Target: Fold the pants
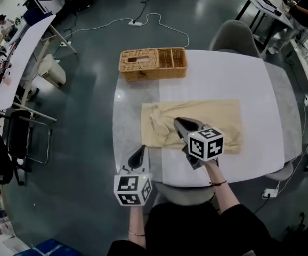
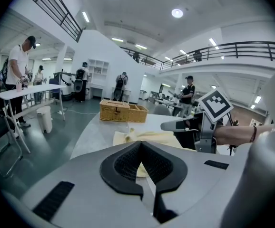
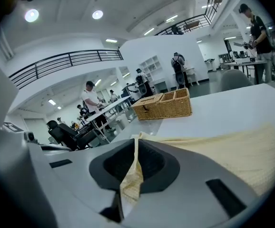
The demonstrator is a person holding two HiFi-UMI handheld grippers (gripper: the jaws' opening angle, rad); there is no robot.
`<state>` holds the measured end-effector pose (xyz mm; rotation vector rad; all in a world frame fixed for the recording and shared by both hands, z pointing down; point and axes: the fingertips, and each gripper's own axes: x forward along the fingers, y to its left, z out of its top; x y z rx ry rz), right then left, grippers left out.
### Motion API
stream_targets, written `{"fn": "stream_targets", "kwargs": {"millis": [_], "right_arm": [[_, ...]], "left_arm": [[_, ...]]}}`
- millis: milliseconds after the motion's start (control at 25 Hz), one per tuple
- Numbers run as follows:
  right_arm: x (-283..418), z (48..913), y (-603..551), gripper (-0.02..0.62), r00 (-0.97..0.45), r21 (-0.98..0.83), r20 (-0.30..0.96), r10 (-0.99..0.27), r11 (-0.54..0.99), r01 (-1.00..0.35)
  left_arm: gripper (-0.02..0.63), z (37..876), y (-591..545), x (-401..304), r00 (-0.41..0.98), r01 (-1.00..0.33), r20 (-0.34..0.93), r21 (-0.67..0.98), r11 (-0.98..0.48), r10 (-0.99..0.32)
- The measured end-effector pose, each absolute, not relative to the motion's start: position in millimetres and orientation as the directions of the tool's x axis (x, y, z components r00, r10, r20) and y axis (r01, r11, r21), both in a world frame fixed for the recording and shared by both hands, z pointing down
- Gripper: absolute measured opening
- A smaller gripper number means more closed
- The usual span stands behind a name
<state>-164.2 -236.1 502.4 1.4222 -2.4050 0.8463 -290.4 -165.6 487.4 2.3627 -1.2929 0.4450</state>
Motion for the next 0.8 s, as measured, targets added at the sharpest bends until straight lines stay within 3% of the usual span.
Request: {"fn": "stream_targets", "kwargs": {"millis": [360, 800], "right_arm": [[-101, 487, -205, 0.015, -0.531, -0.385, 0.427, -0.732, 0.384, -0.839], [11, 491, -183, 0.015, -0.405, -0.395, 0.436, -0.804, 0.233, -0.889]], "left_arm": [[0.008, 474, -166, -240, 0.554, -0.825, 0.453, 0.182, -0.535, -0.699], [0.008, 475, -167, -171, 0.601, -0.782, 0.459, 0.166, -0.601, -0.655]]}}
